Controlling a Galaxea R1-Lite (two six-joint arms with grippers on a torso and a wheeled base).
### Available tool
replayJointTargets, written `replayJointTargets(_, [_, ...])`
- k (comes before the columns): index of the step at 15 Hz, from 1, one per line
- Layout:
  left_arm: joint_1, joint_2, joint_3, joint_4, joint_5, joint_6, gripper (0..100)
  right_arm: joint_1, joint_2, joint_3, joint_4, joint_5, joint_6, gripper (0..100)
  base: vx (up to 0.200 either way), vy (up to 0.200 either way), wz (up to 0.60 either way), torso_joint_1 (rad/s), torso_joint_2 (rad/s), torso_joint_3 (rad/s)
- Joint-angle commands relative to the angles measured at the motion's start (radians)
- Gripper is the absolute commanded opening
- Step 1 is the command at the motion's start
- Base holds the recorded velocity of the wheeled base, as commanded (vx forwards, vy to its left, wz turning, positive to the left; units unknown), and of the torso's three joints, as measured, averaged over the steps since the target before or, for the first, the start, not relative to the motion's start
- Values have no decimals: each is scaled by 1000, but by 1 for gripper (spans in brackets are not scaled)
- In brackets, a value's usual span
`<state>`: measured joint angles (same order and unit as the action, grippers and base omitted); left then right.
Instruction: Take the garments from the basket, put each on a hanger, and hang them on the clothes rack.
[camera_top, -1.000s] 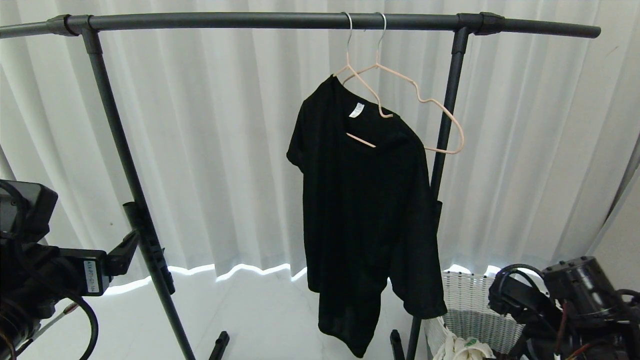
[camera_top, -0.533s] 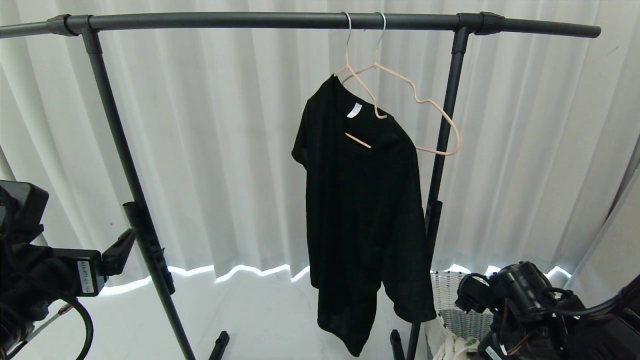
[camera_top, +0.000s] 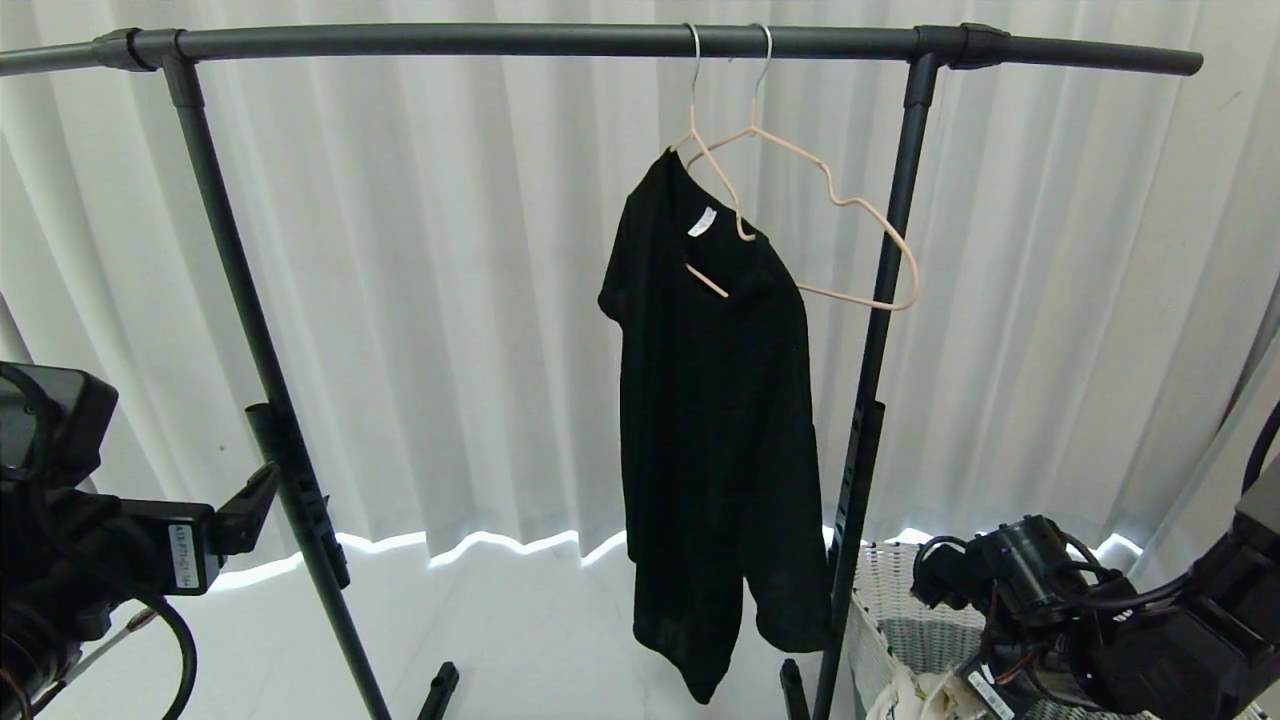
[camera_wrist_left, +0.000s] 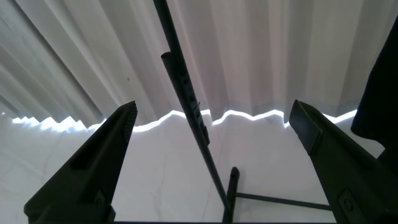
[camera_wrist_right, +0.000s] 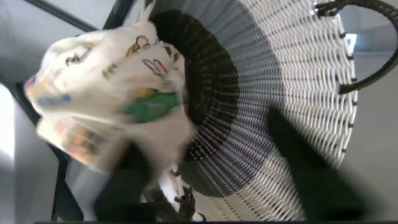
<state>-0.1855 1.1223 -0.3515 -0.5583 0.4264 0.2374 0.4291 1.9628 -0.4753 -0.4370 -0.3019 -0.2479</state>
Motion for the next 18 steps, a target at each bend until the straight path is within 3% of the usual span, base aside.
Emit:
replayJointTargets(1, [0, 16, 9, 0, 0, 0, 100, 2, -47, 1, 4, 3, -1, 0, 0, 0, 0, 0, 0, 0])
replayJointTargets(4, [-14, 25, 52, 0, -3, -1, 100, 23, -186, -35, 50, 4, -1, 0, 0, 0, 0, 0, 0, 0])
replayJointTargets(7, [-118, 25, 71, 0, -11, -10, 100, 34, -377, -275, 419, 40, 27, 0, -200, 0, 0, 6, 4, -2])
replayJointTargets(9, [-149, 30, 74, 0, -63, -21, 100, 43, -433, -416, 593, 75, 50, 0, -200, 0, 0, 2, 5, -2])
replayJointTargets(12, [-152, 45, 75, -2, -241, -90, 100, 125, -473, -658, 837, 83, 56, 0, -200, 0, 0, 4, 1, 6])
replayJointTargets(14, [-152, 54, 74, 0, -302, -93, 100, 197, -461, -767, 905, 83, 88, 0, -200, 0, 0, -2, 0, 0])
replayJointTargets(18, [-172, 76, 75, -2, -397, -102, 100, 319, -403, -902, 952, 84, 197, 0, 0, 0, 0, 0, 0, 0])
